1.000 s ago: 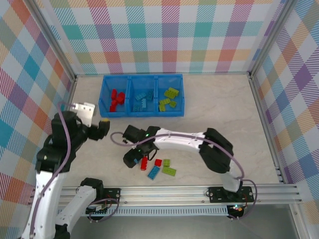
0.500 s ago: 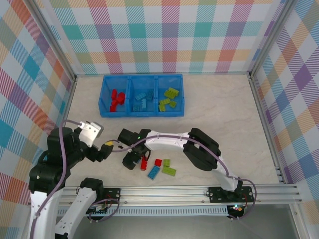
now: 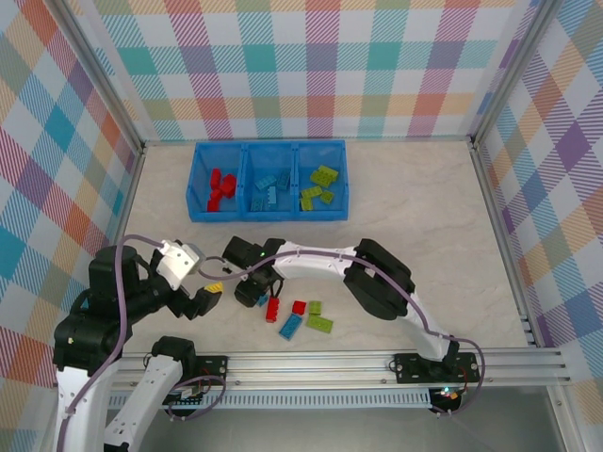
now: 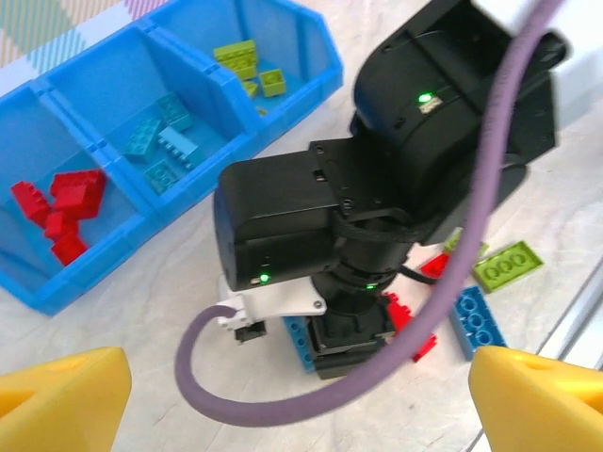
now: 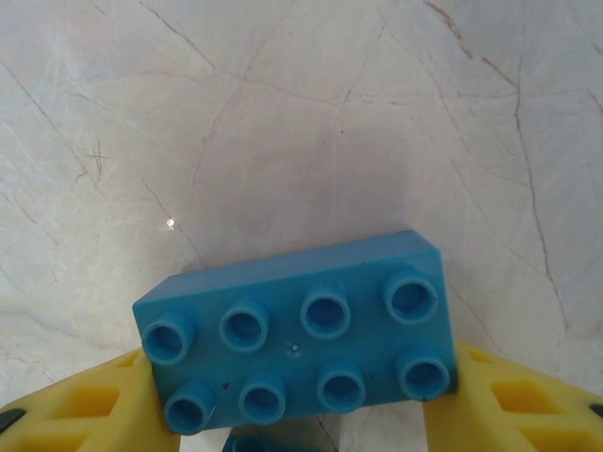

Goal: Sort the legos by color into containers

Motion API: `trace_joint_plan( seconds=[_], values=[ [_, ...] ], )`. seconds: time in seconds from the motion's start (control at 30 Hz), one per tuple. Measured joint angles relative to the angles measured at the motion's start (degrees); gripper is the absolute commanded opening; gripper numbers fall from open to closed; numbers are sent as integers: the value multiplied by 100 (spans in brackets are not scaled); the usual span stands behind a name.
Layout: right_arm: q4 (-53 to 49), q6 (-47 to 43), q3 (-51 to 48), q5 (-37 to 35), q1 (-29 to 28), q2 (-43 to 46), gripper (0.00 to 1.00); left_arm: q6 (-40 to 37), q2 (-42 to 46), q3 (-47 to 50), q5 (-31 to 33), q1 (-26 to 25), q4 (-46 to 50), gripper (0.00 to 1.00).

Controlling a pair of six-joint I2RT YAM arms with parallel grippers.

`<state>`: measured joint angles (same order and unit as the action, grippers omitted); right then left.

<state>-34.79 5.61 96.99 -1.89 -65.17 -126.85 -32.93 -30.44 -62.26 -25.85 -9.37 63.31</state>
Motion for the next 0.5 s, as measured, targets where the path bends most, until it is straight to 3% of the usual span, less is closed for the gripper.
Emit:
trace_joint_plan(
  seconds=[0.27,0.5],
  values=[
    [442,402,-813,352,634,885,46,-247,387,455,-1591,0,-365,95],
    [664,861,-337,136,1458,1462,45,337,387,833,-1945,0,-1130,100]
  ],
)
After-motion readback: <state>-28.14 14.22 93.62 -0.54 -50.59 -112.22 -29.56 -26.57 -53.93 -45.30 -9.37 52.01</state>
